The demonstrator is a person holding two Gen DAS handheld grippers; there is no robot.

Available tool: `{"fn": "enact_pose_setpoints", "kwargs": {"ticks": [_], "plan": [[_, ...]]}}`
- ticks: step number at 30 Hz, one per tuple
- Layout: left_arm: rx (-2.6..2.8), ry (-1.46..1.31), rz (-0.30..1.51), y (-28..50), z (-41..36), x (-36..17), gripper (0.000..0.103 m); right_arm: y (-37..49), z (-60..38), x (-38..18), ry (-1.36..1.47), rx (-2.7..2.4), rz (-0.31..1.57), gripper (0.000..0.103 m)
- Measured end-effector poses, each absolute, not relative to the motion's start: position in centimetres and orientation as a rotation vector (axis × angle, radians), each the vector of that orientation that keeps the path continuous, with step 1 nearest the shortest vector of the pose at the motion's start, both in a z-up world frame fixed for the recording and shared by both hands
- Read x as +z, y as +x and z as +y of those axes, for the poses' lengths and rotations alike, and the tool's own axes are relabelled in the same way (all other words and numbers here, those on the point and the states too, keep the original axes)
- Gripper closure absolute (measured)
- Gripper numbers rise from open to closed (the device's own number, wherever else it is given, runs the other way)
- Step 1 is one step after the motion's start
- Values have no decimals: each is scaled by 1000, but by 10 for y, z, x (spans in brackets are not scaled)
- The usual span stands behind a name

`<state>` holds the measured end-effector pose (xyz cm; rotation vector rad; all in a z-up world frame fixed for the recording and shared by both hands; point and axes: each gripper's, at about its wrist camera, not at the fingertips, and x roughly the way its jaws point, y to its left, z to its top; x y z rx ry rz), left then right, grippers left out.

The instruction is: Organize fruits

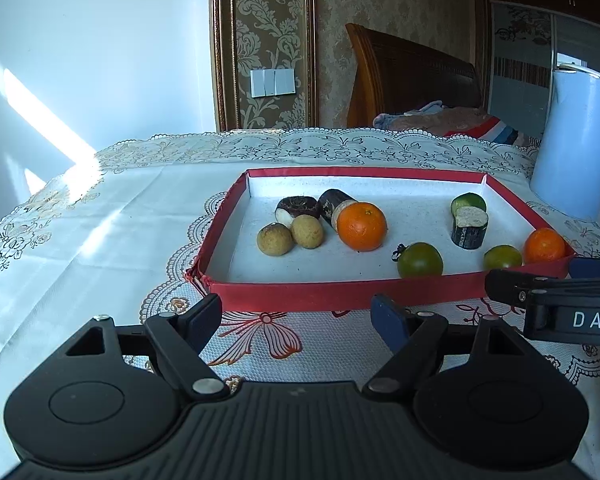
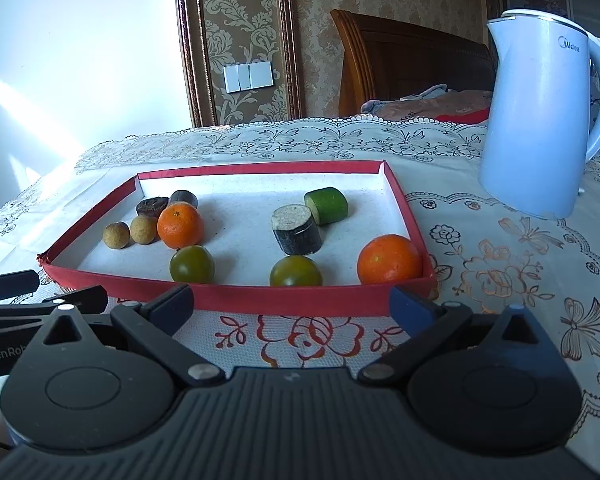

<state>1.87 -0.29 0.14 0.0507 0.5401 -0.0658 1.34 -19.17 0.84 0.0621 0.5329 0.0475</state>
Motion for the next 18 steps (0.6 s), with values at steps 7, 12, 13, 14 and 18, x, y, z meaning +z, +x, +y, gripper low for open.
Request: {"fn": "enact_pose_setpoints", "kwargs": {"ticks": [7, 12, 13, 14, 18], "plan": [[-63, 60, 541, 19, -4, 0, 22, 14, -191, 7, 61, 48, 538, 0], [-69, 65, 540, 18, -5, 0, 22, 14, -190, 7, 57, 48, 541, 0], [-70, 65, 541, 18, -5, 0, 22, 14, -190, 6, 56, 50, 543, 0], [-70, 65, 542, 18, -5, 1, 22, 14, -190, 6, 56, 50, 544, 0], [-70, 62, 541, 18, -5, 1, 22, 14, -190, 6, 58, 49, 540, 0]]}}
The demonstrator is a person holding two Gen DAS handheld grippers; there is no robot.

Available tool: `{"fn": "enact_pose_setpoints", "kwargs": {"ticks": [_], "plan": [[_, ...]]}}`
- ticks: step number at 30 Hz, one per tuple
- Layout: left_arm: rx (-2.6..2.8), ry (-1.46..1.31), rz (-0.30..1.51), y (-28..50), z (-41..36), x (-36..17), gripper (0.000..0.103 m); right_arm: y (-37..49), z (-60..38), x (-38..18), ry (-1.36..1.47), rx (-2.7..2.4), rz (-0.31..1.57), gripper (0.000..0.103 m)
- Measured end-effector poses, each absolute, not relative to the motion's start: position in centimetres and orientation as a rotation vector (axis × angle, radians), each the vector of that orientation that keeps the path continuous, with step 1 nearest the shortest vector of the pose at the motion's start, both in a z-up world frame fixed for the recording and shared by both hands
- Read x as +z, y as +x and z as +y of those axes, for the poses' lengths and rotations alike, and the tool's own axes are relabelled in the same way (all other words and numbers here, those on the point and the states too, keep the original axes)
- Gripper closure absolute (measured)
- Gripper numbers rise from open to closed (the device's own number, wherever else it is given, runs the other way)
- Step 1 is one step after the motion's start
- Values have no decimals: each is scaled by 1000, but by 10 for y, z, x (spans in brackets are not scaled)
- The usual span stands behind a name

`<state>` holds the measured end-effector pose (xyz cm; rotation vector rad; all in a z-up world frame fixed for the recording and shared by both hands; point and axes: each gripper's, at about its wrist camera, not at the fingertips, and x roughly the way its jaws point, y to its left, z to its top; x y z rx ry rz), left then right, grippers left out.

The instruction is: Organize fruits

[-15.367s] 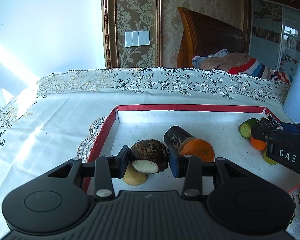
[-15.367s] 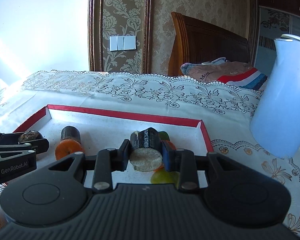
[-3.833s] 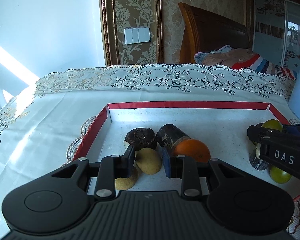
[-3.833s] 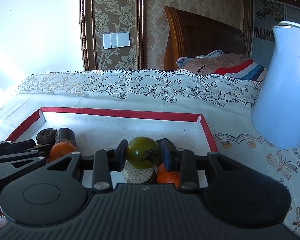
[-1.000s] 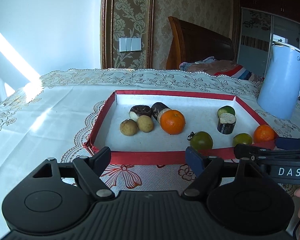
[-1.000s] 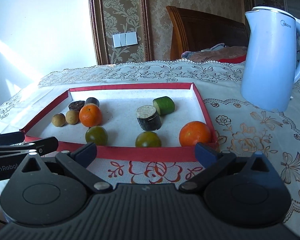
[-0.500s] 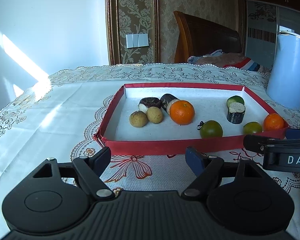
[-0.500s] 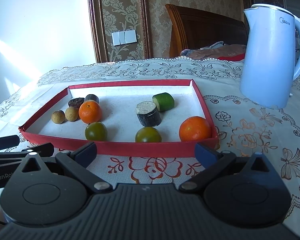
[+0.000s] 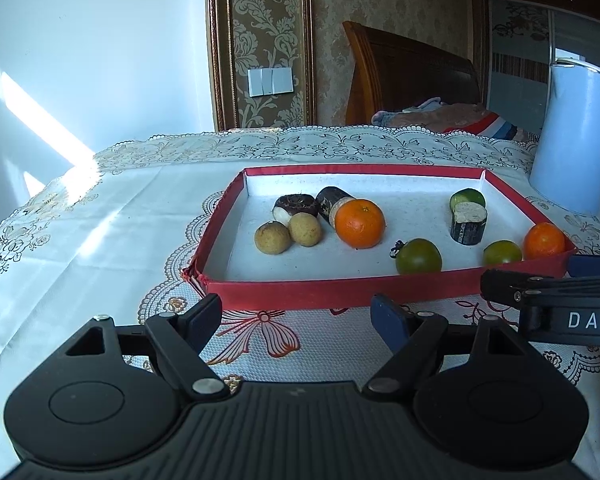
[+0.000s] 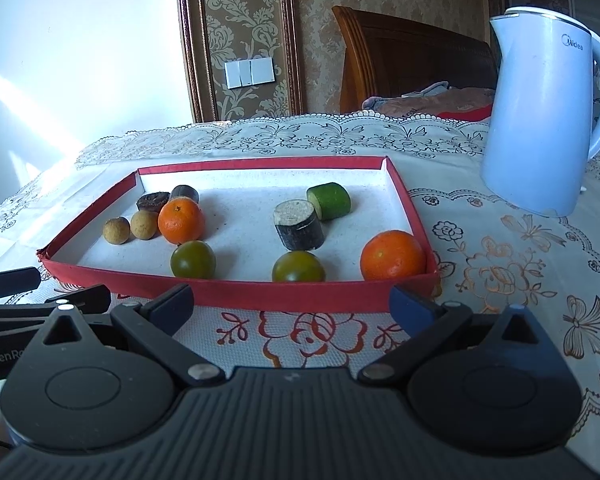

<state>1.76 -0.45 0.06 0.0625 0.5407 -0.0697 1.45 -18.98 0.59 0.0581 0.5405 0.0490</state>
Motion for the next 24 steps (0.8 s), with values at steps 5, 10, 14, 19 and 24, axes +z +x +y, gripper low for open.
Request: {"fn": "enact_pose_setpoints", "kwargs": {"ticks": [5, 10, 14, 19, 24], "plan": [[-67, 65, 539, 18, -5, 0, 22, 15, -190, 5, 56, 50, 544, 0], [-65, 76, 534, 18, -6, 0, 22, 15, -189, 5, 54, 49, 545, 0], [-61, 59, 545, 20, -4, -1, 22, 15, -189, 5, 53, 49, 545, 0], [-64, 48, 553, 20, -3, 0, 21, 15, -189, 5, 52, 48, 549, 0], [-62, 62, 547, 18, -5, 0, 22, 15, -189, 4, 52, 48, 550, 0]]}}
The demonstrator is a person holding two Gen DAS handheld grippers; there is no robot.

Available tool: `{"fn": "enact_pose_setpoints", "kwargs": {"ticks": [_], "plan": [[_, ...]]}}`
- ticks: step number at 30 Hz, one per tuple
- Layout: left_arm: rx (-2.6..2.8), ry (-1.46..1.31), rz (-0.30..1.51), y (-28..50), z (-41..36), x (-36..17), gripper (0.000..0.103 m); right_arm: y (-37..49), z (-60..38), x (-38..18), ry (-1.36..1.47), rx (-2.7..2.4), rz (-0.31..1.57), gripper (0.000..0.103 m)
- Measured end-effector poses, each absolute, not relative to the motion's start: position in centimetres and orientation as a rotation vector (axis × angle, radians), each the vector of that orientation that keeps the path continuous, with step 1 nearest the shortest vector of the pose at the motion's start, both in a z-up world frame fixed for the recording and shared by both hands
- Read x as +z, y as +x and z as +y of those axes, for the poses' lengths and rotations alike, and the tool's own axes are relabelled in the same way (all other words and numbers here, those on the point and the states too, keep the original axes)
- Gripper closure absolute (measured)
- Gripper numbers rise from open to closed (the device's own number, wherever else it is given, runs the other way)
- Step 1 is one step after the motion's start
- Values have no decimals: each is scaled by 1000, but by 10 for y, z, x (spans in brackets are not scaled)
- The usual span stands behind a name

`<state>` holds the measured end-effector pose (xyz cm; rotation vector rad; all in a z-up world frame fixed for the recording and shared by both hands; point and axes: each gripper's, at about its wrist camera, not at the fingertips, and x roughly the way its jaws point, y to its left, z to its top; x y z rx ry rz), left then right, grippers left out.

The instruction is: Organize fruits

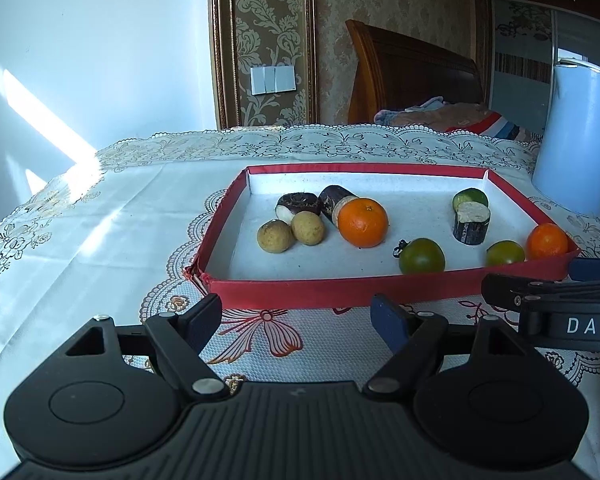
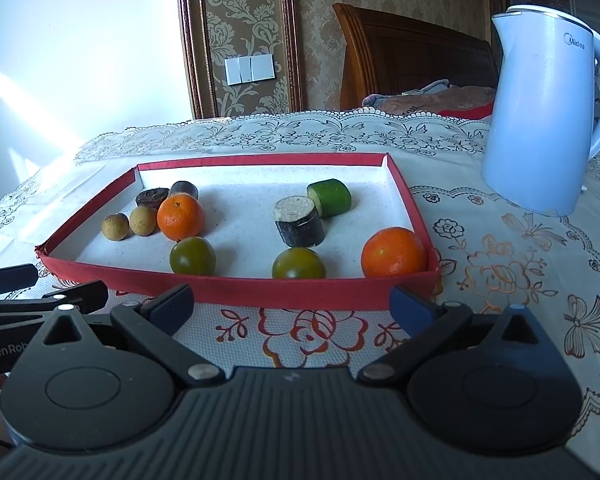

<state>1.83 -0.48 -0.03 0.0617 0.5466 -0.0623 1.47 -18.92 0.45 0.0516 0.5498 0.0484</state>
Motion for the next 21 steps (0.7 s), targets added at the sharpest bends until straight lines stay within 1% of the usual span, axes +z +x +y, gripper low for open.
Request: {"fn": "enact_pose_setpoints", "kwargs": {"ticks": [11, 21], "plan": [[-75, 62, 565, 20, -5, -1, 21, 15, -188, 4, 47, 50, 553, 0], [-86, 75, 528, 16, -5, 3, 22, 14, -188, 5, 46, 50, 552, 0]]}}
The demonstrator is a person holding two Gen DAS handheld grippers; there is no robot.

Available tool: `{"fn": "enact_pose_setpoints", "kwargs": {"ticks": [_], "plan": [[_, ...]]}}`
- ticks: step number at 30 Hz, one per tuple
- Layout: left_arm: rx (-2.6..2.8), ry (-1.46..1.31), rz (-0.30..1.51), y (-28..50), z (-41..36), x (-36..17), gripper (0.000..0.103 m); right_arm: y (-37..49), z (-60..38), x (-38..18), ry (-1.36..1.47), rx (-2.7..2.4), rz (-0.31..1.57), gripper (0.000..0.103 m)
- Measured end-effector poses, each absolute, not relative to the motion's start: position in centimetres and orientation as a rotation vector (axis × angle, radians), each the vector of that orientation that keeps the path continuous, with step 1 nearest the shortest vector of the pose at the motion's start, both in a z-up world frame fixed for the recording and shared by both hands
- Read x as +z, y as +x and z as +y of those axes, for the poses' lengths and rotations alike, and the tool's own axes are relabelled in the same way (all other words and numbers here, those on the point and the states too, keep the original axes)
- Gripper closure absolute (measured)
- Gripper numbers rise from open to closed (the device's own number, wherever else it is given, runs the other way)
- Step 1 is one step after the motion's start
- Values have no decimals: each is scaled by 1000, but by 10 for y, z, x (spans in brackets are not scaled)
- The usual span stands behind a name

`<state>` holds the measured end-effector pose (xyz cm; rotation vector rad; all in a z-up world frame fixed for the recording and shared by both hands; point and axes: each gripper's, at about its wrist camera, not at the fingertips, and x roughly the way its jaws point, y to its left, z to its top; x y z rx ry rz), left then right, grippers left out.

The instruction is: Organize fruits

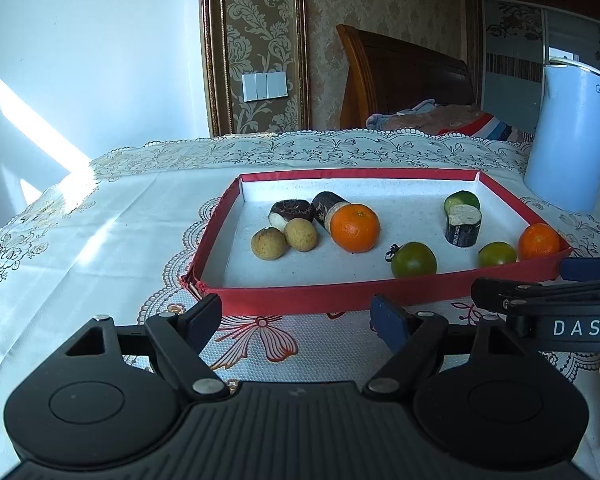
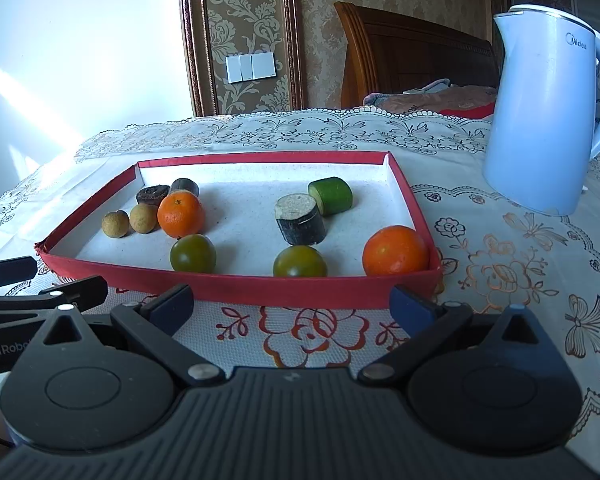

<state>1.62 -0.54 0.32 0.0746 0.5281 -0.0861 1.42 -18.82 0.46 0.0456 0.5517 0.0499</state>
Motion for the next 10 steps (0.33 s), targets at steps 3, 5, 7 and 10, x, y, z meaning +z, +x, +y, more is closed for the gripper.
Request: {"fn": "enact_pose_setpoints", "kwargs": {"ticks": [3, 5, 7, 10], "plan": [[-86, 62, 523, 17, -3, 5, 21, 14, -188, 5, 46, 50, 552, 0], [-96, 50, 524, 17, -1, 5, 21, 14, -188, 5, 46, 50, 552, 0], [-88, 49, 526, 18, 0, 5, 21, 14, -188, 5, 46, 50, 552, 0], [-85, 47, 521, 17, 1, 5, 22, 14, -188, 5, 46, 53, 555, 0]]}}
